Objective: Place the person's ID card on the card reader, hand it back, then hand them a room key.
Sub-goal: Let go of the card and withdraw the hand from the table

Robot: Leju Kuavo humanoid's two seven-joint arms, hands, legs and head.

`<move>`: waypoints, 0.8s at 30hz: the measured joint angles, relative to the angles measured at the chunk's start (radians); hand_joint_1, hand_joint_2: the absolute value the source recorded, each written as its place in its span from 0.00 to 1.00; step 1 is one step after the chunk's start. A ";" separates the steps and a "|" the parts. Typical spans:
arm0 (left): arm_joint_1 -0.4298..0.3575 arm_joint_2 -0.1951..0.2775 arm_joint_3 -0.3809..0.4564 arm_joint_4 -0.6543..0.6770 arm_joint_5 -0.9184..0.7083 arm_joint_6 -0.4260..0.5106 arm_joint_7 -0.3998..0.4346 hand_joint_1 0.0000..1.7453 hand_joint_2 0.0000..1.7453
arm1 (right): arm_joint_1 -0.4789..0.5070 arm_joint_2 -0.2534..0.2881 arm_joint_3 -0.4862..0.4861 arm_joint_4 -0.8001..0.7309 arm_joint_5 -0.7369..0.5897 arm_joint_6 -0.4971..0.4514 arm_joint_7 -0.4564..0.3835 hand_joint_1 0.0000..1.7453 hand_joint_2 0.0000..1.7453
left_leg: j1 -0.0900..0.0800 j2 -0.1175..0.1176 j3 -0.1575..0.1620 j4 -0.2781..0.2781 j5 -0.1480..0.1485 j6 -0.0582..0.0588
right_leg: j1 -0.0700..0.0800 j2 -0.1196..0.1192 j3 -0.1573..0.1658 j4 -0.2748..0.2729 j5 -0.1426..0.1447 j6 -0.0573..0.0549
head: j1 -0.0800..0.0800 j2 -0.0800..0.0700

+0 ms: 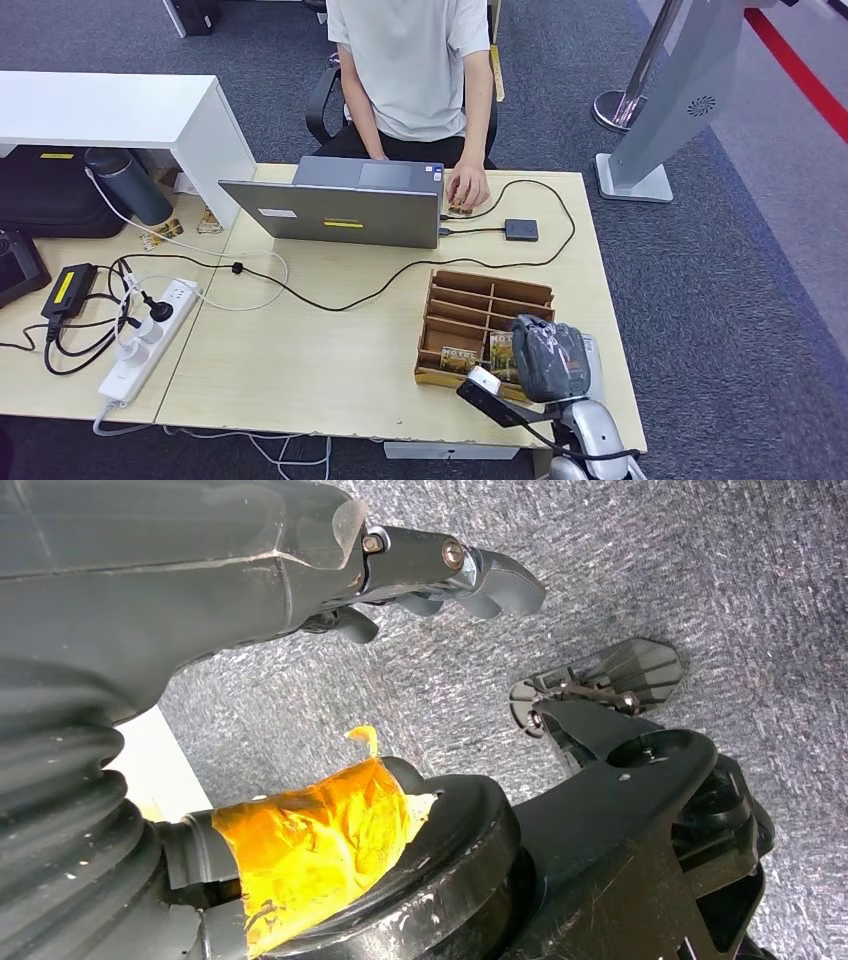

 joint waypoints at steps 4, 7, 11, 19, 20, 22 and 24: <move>0.000 0.000 -0.001 0.000 -0.003 -0.001 0.000 0.00 1.00 | -0.042 0.000 -0.023 -0.019 -0.011 0.003 0.000 1.00 1.00 | 0.000 0.000 0.000 0.000 0.000 0.000 | 0.000 0.000 0.000 0.000 0.000 0.000 | 0.000 0.000; -0.001 0.000 -0.003 0.000 -0.006 -0.001 0.000 0.00 1.00 | -0.073 0.000 -0.039 -0.032 -0.013 0.004 0.000 1.00 1.00 | 0.000 0.000 0.000 0.000 0.000 0.000 | 0.000 0.000 0.000 0.001 0.000 0.000 | 0.000 0.000; -0.001 0.000 -0.008 0.000 -0.007 -0.001 0.000 0.00 1.00 | -0.099 0.000 -0.049 -0.040 -0.013 0.006 0.000 1.00 1.00 | 0.000 0.000 0.000 0.000 0.000 0.000 | 0.000 0.000 0.000 0.001 0.000 0.000 | 0.000 0.000; -0.002 0.000 -0.016 0.000 -0.017 -0.003 0.000 0.00 1.00 | -0.165 0.003 -0.067 -0.043 -0.009 0.003 0.000 1.00 1.00 | 0.000 0.000 0.000 0.000 0.001 -0.001 | 0.000 0.000 0.000 0.001 0.000 0.000 | 0.000 0.000; -0.002 0.000 -0.017 0.000 -0.018 -0.003 0.000 0.00 1.00 | -0.178 0.004 -0.068 -0.043 -0.010 0.004 0.000 1.00 1.00 | 0.000 0.000 0.000 0.000 0.001 -0.001 | 0.000 0.000 0.000 0.001 0.000 -0.001 | 0.000 0.000; -0.003 0.000 -0.018 0.000 -0.022 -0.004 0.000 0.00 1.00 | -0.207 0.007 -0.070 -0.039 -0.012 0.010 0.001 1.00 1.00 | 0.000 0.000 0.000 0.000 0.001 -0.001 | 0.000 0.000 0.000 0.002 0.001 -0.001 | 0.000 0.000; -0.004 0.000 -0.021 0.000 -0.027 -0.005 0.000 0.00 1.00 | -0.243 0.010 -0.071 -0.029 -0.012 0.021 0.007 1.00 1.00 | 0.000 0.000 0.000 0.000 0.001 -0.001 | 0.000 0.000 0.000 0.002 0.001 -0.001 | 0.000 0.000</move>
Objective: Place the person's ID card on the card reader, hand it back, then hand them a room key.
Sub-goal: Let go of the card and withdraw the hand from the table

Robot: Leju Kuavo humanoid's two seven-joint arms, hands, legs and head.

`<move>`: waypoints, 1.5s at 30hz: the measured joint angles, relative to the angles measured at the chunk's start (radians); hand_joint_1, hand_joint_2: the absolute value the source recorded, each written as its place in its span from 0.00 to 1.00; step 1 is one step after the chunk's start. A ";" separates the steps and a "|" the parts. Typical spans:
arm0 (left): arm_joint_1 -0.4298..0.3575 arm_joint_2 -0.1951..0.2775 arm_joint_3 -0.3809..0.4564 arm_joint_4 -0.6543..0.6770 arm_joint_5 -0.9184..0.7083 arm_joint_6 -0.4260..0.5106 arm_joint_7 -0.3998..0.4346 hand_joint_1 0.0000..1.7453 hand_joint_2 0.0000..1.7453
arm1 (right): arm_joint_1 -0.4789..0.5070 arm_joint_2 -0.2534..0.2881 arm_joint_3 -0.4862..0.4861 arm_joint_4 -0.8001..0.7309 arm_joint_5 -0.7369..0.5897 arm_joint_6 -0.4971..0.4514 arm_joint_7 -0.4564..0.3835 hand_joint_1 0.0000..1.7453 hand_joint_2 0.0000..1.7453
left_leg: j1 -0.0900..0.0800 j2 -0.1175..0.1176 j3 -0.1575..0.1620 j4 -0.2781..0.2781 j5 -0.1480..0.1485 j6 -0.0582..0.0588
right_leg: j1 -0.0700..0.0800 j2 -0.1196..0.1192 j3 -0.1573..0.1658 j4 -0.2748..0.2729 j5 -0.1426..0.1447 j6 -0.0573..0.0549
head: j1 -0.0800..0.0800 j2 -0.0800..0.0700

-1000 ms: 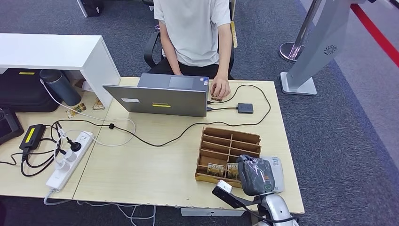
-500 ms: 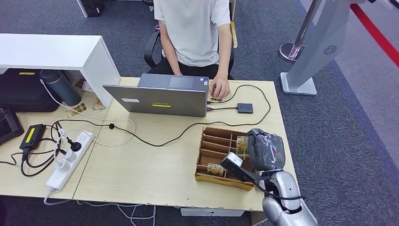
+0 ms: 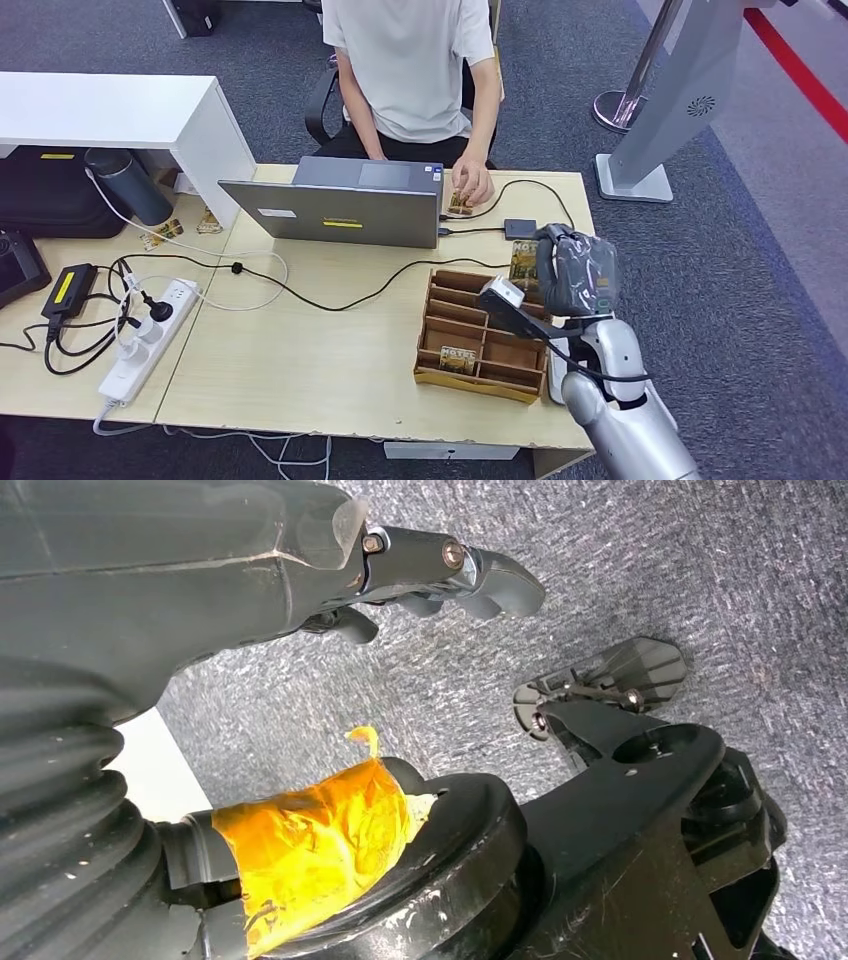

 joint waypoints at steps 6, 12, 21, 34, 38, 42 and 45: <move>-0.003 -0.019 -0.010 0.000 -0.004 0.064 -0.018 0.00 1.00 | -0.177 0.006 0.000 0.092 0.028 0.053 0.055 1.00 1.00 | 0.000 0.000 0.000 0.000 0.001 -0.001 | 0.000 0.000 0.000 0.001 0.000 0.000 | 0.000 0.000; -0.001 -0.046 -0.011 0.000 -0.003 0.087 -0.027 0.00 1.00 | -0.357 0.019 0.003 0.232 0.079 0.094 0.108 1.00 1.00 | 0.000 -0.001 0.000 0.001 0.001 0.000 | 0.000 0.000 0.000 0.001 0.000 0.000 | 0.000 0.000; -0.001 -0.054 -0.011 0.000 -0.001 0.080 -0.028 0.00 1.00 | -0.471 0.041 0.026 0.365 0.164 0.095 0.165 1.00 1.00 | 0.000 -0.001 -0.001 0.000 0.001 0.000 | 0.000 0.000 -0.002 0.002 0.000 0.000 | 0.000 0.000; 0.001 -0.057 -0.011 0.000 -0.008 0.060 -0.048 0.00 1.00 | -0.528 0.069 0.059 0.466 0.183 0.097 0.171 0.00 1.00 | 0.000 -0.001 -0.001 0.001 0.002 -0.001 | 0.000 0.000 -0.002 0.003 0.000 0.000 | 0.000 0.000; 0.000 -0.050 -0.011 0.000 -0.015 0.019 -0.026 0.00 1.00 | -0.528 0.064 0.060 0.473 0.206 0.098 0.186 0.00 1.00 | 0.000 -0.001 -0.001 0.001 0.002 -0.001 | 0.000 0.000 -0.003 0.003 0.000 0.000 | 0.000 0.000; -0.002 -0.028 -0.011 0.000 -0.022 -0.037 -0.008 0.00 1.00 | -0.527 0.037 0.059 0.483 0.233 0.096 0.207 0.00 1.00 | 0.000 -0.001 -0.001 0.001 0.002 -0.001 | 0.000 0.000 -0.003 0.003 0.000 0.000 | 0.000 0.000; -0.003 -0.018 -0.011 0.000 -0.024 -0.039 -0.006 0.00 1.00 | -0.526 0.018 0.059 0.490 0.239 0.094 0.209 0.00 1.00 | 0.000 -0.001 -0.001 0.001 0.002 -0.001 | 0.000 0.000 -0.003 0.003 0.000 0.000 | 0.000 0.000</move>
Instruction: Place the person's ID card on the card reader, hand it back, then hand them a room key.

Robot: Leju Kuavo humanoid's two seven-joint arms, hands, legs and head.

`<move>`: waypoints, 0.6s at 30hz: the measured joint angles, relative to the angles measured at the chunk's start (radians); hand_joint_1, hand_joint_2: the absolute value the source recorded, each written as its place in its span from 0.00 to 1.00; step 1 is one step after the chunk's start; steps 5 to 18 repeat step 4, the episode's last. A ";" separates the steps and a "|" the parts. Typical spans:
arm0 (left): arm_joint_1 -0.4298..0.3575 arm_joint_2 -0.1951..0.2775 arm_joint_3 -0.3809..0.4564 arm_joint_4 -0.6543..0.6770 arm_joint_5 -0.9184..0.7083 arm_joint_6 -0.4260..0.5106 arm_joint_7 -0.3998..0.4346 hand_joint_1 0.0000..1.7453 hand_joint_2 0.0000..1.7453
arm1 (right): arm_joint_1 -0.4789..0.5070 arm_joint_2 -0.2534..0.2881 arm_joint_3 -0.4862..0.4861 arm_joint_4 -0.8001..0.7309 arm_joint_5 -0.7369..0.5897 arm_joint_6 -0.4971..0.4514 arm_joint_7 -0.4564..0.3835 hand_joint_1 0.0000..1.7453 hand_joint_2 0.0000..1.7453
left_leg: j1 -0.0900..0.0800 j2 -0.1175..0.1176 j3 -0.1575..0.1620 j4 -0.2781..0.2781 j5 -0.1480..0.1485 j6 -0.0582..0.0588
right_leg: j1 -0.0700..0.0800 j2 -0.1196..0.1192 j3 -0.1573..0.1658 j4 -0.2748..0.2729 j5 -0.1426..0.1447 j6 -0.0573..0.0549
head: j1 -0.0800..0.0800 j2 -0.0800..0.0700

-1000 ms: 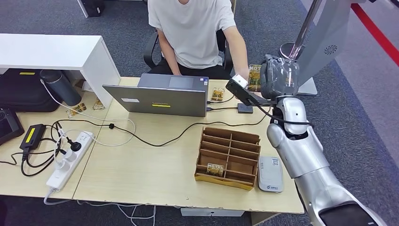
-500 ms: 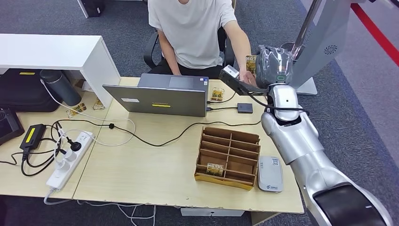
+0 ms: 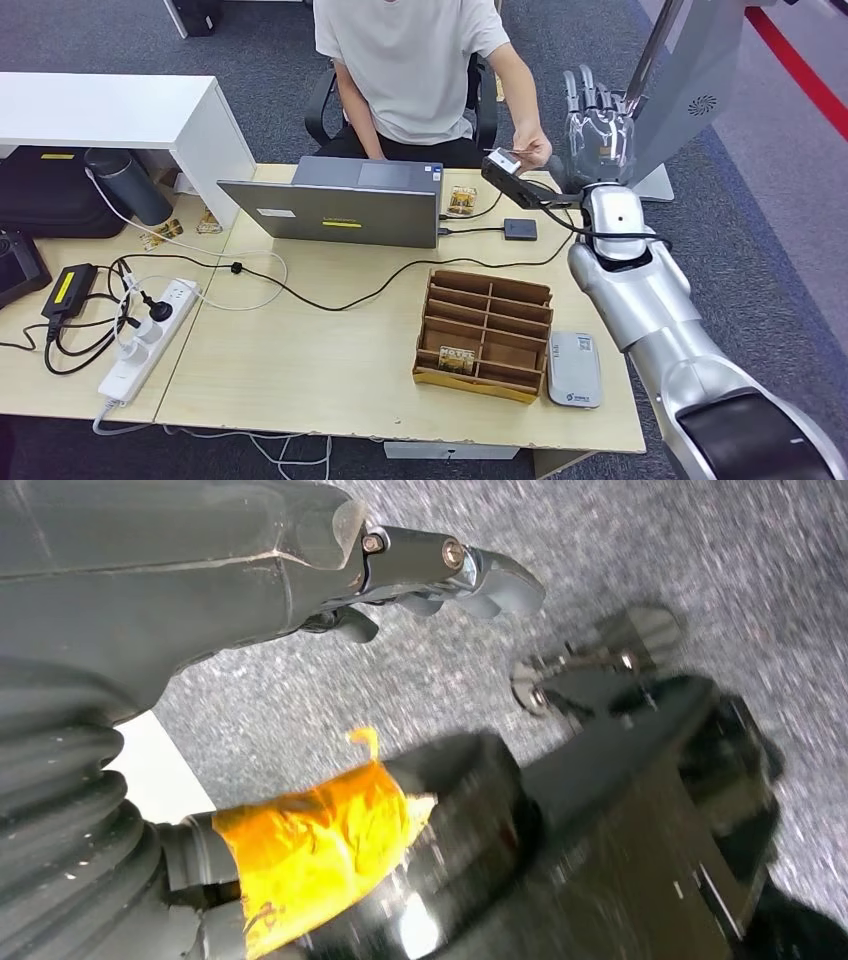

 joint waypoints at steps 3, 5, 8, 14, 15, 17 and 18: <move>-0.001 0.006 0.000 0.000 0.000 0.001 0.000 0.00 1.00 | 0.001 -0.011 -0.001 0.006 0.000 0.000 0.000 0.00 1.00 | 0.000 0.001 0.000 0.000 0.000 0.000 | 0.000 0.001 0.000 0.000 0.000 0.000 | 0.000 0.000; -0.001 0.006 0.000 0.000 0.000 0.001 0.000 0.00 1.00 | 0.001 -0.012 -0.001 0.007 0.000 0.000 0.000 0.00 1.00 | 0.000 0.001 0.000 0.000 0.000 0.000 | 0.000 0.001 0.000 0.000 0.000 0.000 | 0.000 0.000; -0.001 0.006 0.000 0.000 0.000 0.001 0.000 0.00 1.00 | 0.001 -0.012 -0.001 0.007 0.000 0.000 0.000 0.00 1.00 | 0.000 0.001 0.000 0.000 0.000 0.000 | 0.000 0.001 0.000 0.000 0.000 0.000 | 0.000 0.000; -0.001 0.006 0.000 0.000 0.000 0.001 0.000 0.00 1.00 | 0.001 -0.012 -0.001 0.007 0.000 0.000 0.000 0.00 1.00 | 0.000 0.001 0.000 0.000 0.000 0.000 | 0.000 0.001 0.000 0.000 0.000 0.000 | 0.000 0.000; -0.001 0.006 0.000 0.000 0.000 0.001 0.000 0.00 1.00 | 0.001 -0.012 -0.001 0.007 0.000 0.000 0.000 0.00 1.00 | 0.000 0.001 0.000 0.000 0.000 0.000 | 0.000 0.001 0.000 0.000 0.000 0.000 | 0.000 0.000; -0.001 0.006 0.000 0.000 0.000 0.001 0.000 0.00 1.00 | 0.001 -0.012 -0.001 0.007 0.000 0.000 0.000 0.00 1.00 | 0.000 0.001 0.000 0.000 0.000 0.000 | 0.000 0.001 0.000 0.000 0.000 0.000 | 0.000 0.000; -0.001 0.006 0.000 0.000 0.000 0.001 0.000 0.00 1.00 | 0.001 -0.012 -0.001 0.007 0.000 0.000 0.000 0.00 1.00 | 0.000 0.001 0.000 0.000 0.000 0.000 | 0.000 0.001 0.000 0.000 0.000 0.000 | 0.000 0.000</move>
